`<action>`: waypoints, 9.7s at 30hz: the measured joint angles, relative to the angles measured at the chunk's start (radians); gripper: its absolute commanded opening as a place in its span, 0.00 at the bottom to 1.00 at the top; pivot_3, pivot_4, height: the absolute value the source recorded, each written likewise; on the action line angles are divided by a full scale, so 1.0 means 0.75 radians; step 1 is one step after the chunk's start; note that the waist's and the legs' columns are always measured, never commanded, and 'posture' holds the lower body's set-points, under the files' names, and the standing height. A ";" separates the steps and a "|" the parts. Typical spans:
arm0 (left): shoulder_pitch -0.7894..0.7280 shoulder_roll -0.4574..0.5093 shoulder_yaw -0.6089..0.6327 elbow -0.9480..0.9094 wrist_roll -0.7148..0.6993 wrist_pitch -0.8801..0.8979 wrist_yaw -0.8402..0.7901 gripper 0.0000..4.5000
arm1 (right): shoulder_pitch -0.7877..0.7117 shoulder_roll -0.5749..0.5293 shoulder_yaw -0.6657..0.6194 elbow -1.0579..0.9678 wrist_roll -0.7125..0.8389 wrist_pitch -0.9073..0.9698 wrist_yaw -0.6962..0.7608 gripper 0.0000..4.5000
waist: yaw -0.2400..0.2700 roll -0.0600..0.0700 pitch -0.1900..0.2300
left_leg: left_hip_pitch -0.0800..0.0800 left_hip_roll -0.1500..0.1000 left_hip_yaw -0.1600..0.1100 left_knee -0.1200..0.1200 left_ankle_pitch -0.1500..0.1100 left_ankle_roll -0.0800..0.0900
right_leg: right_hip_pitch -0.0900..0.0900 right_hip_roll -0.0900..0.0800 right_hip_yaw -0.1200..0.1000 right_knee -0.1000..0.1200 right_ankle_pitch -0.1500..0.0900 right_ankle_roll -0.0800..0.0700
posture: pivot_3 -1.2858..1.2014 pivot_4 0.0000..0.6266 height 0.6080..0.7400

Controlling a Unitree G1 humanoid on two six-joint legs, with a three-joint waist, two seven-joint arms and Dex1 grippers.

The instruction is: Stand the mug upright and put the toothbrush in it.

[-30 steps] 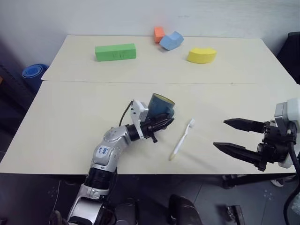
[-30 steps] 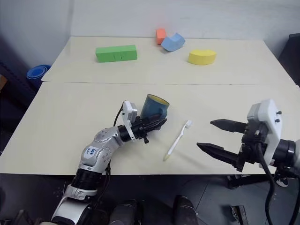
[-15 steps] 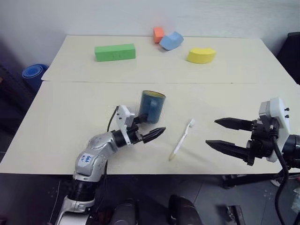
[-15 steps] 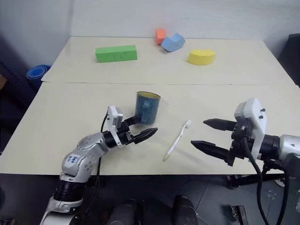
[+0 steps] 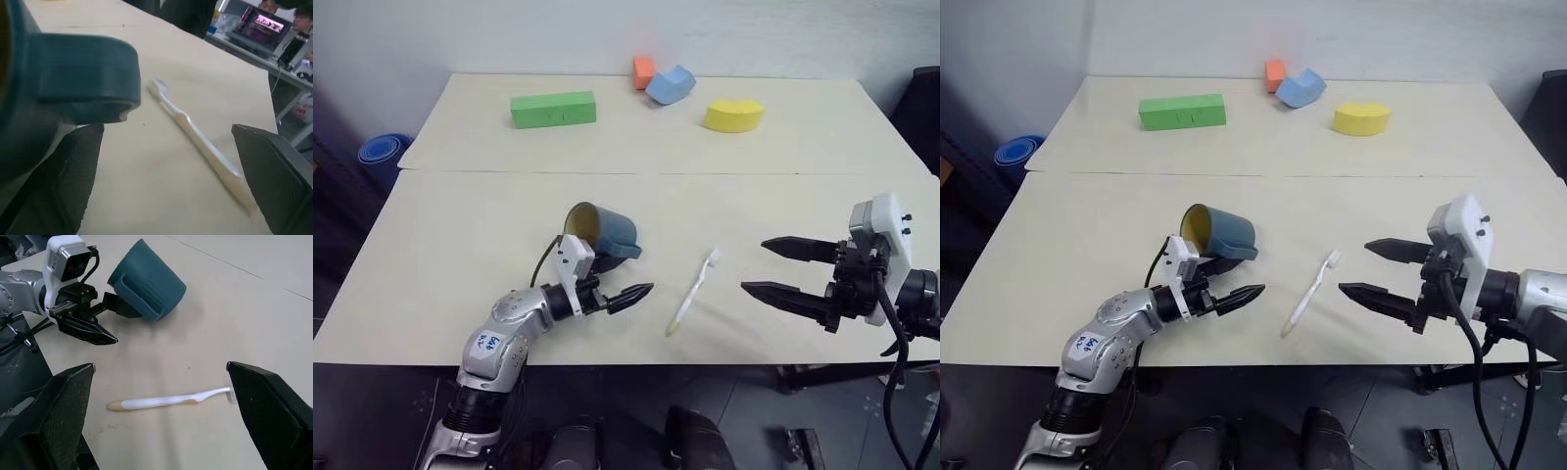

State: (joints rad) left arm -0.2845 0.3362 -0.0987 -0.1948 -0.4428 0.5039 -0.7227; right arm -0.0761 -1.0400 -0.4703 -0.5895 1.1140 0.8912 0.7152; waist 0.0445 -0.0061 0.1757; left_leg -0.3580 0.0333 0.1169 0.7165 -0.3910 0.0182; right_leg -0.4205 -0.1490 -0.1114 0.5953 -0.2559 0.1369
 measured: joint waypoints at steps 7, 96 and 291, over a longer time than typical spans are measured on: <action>-0.133 0.061 -0.059 0.074 0.030 -0.042 -0.135 0.98 | 0.005 0.054 0.039 -0.004 -0.036 -0.027 -0.013 1.00 | 0.001 0.000 0.000 | 0.000 0.000 0.000 0.000 0.000 0.000 | 0.000 0.000 -0.001 0.000 0.000 0.000 | 0.52 0.24 1.00; 0.519 1.168 0.991 -0.456 -0.400 0.405 -0.601 1.00 | -0.975 0.940 1.555 0.898 -1.598 -0.906 0.487 0.27 | -0.128 0.006 0.002 | 0.005 0.029 0.009 -0.004 -0.009 -0.028 | -0.017 0.016 -0.027 0.029 -0.014 -0.025 | 0.52 0.24 1.00; -0.309 0.928 0.374 -0.158 -0.349 0.316 -0.562 1.00 | -0.848 1.503 0.739 0.893 -0.982 -0.871 -0.329 0.57 | -0.144 0.004 0.001 | 0.007 0.040 0.024 -0.005 -0.009 -0.037 | -0.033 0.031 -0.009 0.042 -0.018 -0.033 | 0.52 0.24 1.00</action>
State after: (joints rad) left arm -0.5159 1.0319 0.1821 -0.3136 -0.7048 0.7411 -1.1443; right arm -0.7122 0.0875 0.0841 0.0806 0.3778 0.2379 0.4685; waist -0.0631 -0.0032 0.1762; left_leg -0.3527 0.0635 0.1349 0.7127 -0.3979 -0.0095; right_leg -0.4450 -0.1254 -0.1178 0.6268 -0.2698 0.1124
